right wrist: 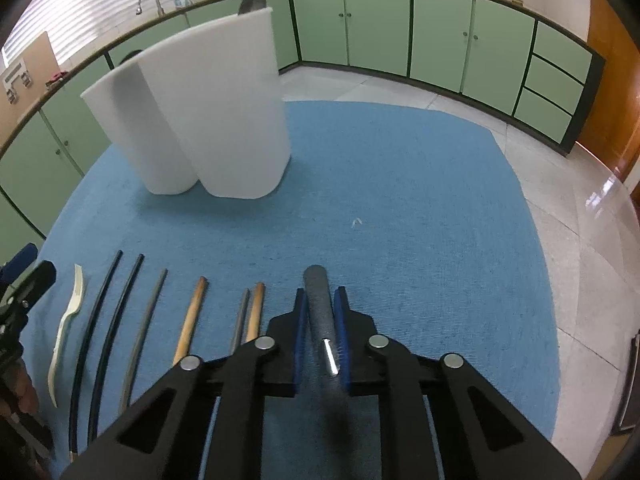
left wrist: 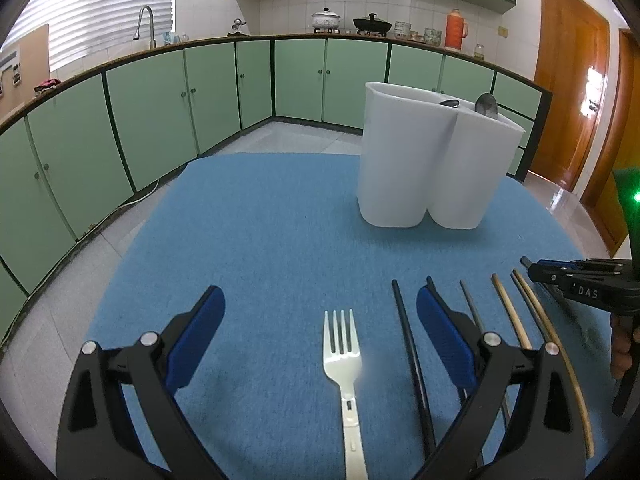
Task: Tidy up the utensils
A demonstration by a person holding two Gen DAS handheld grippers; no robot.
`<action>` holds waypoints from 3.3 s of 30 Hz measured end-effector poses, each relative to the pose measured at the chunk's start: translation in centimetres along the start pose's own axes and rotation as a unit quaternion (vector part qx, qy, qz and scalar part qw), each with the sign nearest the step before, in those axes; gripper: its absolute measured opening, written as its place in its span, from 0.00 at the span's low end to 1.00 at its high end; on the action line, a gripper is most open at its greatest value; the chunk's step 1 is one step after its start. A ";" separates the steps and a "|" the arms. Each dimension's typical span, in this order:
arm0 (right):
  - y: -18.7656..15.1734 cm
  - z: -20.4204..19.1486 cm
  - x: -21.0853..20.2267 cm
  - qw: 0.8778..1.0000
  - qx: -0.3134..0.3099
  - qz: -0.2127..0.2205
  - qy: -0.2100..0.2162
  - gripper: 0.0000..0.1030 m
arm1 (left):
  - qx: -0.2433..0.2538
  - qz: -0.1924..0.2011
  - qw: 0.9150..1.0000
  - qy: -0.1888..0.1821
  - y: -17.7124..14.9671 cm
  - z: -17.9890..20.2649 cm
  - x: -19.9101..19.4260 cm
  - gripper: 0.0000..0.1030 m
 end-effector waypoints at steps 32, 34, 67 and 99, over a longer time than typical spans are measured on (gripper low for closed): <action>0.6 0.4 -2.7 0.999 0.031 0.021 0.005 0.12 | 0.006 -0.071 0.996 -0.056 -0.6 0.7 3.0 0.18; 1.1 0.5 -4.3 0.997 0.048 0.039 0.037 0.12 | 0.006 -0.046 0.998 -0.052 0.2 0.6 1.7 0.18; 7.6 -0.6 -15.7 0.964 0.061 0.198 0.166 0.12 | -0.017 0.139 0.989 -0.035 9.6 -1.8 -7.5 0.18; 23.5 -9.1 -9.5 0.937 0.009 0.318 0.147 0.12 | 0.015 0.225 0.973 -0.052 25.2 2.1 0.0 0.18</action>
Point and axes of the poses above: each gripper's, at about its wrist camera, not at the fingertips, and x roughly the way its jaws point, z to its right, y to its top, the point moved 8 cm from there along x, roughly the way its jaws point, and after that the axes turned 12 degrees about x, right-handed, at the moved point
